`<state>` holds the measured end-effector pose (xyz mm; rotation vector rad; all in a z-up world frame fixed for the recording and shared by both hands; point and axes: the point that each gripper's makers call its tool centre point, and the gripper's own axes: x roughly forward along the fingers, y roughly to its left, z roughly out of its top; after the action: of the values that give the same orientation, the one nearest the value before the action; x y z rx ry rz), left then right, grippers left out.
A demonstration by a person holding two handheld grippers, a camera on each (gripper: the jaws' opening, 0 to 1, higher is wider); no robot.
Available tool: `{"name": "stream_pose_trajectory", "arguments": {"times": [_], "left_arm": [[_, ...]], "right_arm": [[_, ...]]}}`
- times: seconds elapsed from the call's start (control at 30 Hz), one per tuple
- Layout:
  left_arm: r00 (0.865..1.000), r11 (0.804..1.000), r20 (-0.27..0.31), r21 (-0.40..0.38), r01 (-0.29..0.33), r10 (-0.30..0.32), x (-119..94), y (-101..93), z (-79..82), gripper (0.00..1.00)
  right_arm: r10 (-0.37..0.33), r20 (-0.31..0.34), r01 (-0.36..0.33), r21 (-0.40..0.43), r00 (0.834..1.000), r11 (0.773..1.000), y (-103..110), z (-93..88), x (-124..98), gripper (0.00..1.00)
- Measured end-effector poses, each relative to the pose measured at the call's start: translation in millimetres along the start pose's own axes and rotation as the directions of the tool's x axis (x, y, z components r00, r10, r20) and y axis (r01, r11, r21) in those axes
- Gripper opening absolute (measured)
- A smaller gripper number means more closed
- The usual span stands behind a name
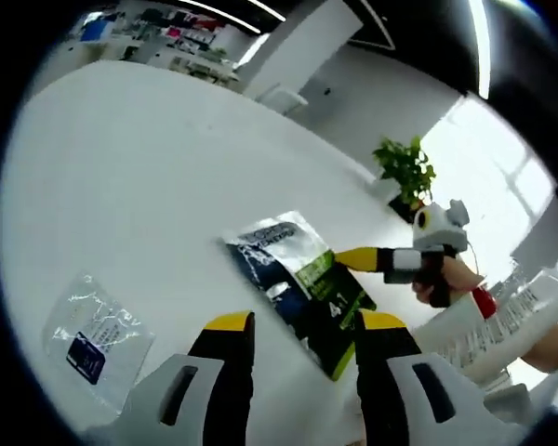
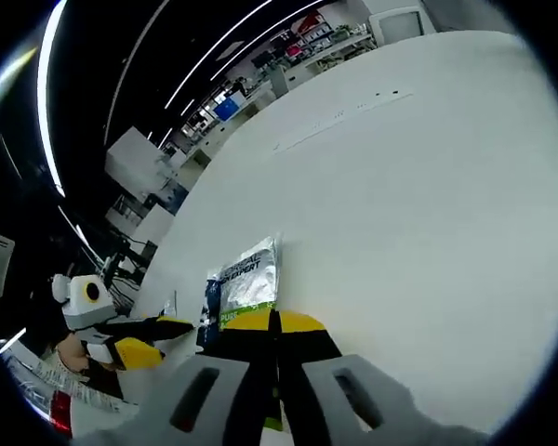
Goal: Arrange the skincare products in the storage area until every visible bottle or jar stands upright without overlapping.
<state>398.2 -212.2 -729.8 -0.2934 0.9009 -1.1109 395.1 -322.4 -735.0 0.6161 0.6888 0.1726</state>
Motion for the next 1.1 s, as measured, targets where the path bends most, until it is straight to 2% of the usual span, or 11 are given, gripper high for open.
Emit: {"name": "stream_pose_trajectory", "arguments": {"times": [0.2,0.4,0.67,0.73,0.77,0.83,0.9,1.0,1.1], "left_arm": [[1.0,0.999,0.01,-0.036,0.017,-0.016,8.1,1.1,8.4,0.37],[1.0,0.997,0.016,-0.07,0.024,-0.023,6.8,-7.1,6.4,0.35],[1.0,0.995,0.025,-0.098,0.019,-0.017,5.9,-6.9,3.7,0.29],[0.999,0.994,0.019,-0.108,0.033,-0.031,5.7,-10.2,1.5,0.23],[0.999,0.993,0.024,-0.105,0.05,-0.048,4.2,-14.3,1.0,0.18],[0.998,0.993,0.042,-0.105,0.061,-0.057,1.9,-17.1,3.7,0.04],[0.995,0.988,0.063,-0.13,0.082,-0.074,-0.4,-19.5,9.6,0.03],[0.995,0.993,0.076,-0.089,0.072,-0.065,-4.0,-20.7,15.2,0.02],[0.991,0.991,0.107,-0.1,0.09,-0.079,-8.9,-22.6,24.3,0.0]], "right_arm": [[0.021,0.012,-0.021,0.017,1.0,1.0,7.9,-1.5,1.9,0.01],[0.032,0.015,-0.032,0.026,0.999,0.999,11.9,-6.1,2.5,0.01],[0.05,0.02,-0.051,0.059,0.999,0.997,17.1,-13.0,-0.3,0.01],[0.073,0.038,-0.076,0.086,0.997,0.993,21.0,-12.6,-1.7,0.01],[0.089,0.041,-0.093,0.093,0.995,0.991,24.4,-13.0,-2.1,0.01],[0.08,0.043,-0.083,0.092,0.996,0.992,23.5,-12.8,-3.0,0.01],[0.091,0.046,-0.094,0.09,0.995,0.991,27.8,-12.4,-5.2,0.01],[0.115,0.066,-0.121,0.086,0.991,0.989,37.7,-7.0,-8.7,0.01],[0.13,0.072,-0.136,0.078,0.989,0.988,45.8,-3.5,-10.4,0.01]]}}
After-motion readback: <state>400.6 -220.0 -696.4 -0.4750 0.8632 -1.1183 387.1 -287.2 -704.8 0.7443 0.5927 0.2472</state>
